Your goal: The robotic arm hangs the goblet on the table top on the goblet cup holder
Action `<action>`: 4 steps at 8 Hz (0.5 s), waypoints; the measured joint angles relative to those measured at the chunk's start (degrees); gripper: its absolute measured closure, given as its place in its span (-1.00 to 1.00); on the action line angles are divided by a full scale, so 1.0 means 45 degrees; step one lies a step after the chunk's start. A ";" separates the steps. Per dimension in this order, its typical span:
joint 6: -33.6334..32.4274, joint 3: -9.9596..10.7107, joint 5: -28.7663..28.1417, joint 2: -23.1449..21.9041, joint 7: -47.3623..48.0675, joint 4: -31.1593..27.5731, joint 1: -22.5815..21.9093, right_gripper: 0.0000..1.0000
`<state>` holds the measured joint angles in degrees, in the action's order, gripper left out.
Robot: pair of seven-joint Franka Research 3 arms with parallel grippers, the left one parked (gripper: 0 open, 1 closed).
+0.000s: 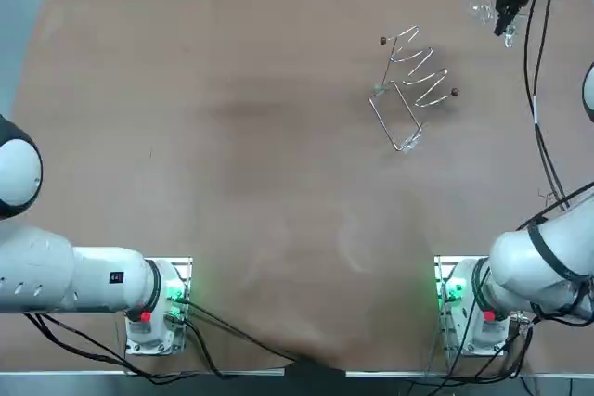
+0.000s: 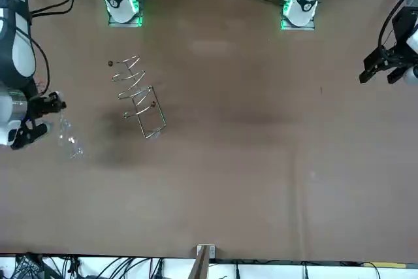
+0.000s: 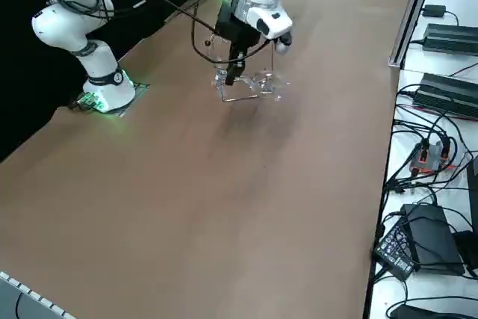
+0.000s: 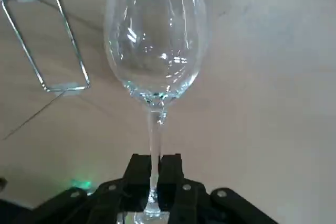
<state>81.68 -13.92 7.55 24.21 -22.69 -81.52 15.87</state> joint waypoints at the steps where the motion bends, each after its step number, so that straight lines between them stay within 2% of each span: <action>1: -0.0468 0.0000 0.0000 0.0000 0.0481 0.0029 -0.0044 0.77; 4: -0.1293 -0.0001 -0.0155 0.0058 0.1767 0.0198 -0.0129 0.77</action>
<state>75.86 -13.92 6.85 24.47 -14.74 -80.62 15.29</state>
